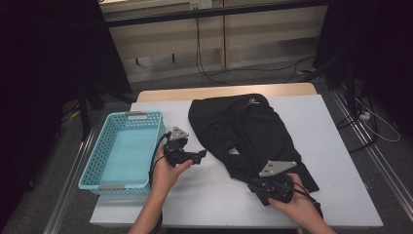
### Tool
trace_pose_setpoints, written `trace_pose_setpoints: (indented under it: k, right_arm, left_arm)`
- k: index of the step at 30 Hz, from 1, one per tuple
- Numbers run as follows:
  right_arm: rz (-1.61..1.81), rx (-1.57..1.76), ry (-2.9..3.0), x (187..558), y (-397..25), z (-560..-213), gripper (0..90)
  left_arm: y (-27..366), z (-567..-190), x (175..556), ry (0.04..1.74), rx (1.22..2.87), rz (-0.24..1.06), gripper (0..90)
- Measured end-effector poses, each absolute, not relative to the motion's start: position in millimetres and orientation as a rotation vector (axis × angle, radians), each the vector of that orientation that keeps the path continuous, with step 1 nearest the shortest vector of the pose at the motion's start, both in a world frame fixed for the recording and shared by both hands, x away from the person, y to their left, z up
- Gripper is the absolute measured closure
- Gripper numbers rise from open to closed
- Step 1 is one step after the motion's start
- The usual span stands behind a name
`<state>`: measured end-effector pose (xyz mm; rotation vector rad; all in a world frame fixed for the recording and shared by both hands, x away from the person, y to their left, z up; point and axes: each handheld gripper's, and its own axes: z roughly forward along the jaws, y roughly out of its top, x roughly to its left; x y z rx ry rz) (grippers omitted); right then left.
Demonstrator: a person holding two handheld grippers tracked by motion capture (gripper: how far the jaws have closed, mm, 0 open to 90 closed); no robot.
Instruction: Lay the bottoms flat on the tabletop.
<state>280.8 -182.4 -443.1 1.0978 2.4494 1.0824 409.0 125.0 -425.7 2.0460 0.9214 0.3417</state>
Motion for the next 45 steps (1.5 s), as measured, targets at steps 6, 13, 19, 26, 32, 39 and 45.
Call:
trace_pose_setpoints:
  k: [6,13,19,26,32,39,45]
  right_arm:
    - [1.029,1.188,2.29,293.6,-214.1,-437.9,59.7]
    - [0.885,1.317,2.143,304.8,-260.5,-441.8,56.1]
    - [0.799,1.41,2.066,306.2,-292.9,-446.8,56.6]
    - [0.871,1.519,2.064,307.0,-309.9,-455.7,70.3]
    - [0.918,1.545,2.083,303.9,-314.3,-454.8,90.0]
    - [0.932,1.558,2.091,292.6,-323.0,-452.9,90.0]
    - [0.944,1.588,2.081,284.7,-329.2,-451.5,90.0]
  left_arm:
    - [124.9,-424.8,408.4,0.917,2.045,0.342,12.2]
    - [126.2,-423.8,409.2,0.913,2.052,0.338,12.2]
    - [124.8,-424.9,408.8,0.919,2.042,0.337,12.1]
    - [122.8,-426.5,410.1,0.915,2.052,0.331,12.1]
    - [118.0,-426.2,411.6,0.903,2.058,0.327,12.1]
    - [109.5,-425.8,413.4,0.882,2.061,0.322,12.1]
    - [106.4,-423.4,414.7,0.864,2.067,0.319,12.2]
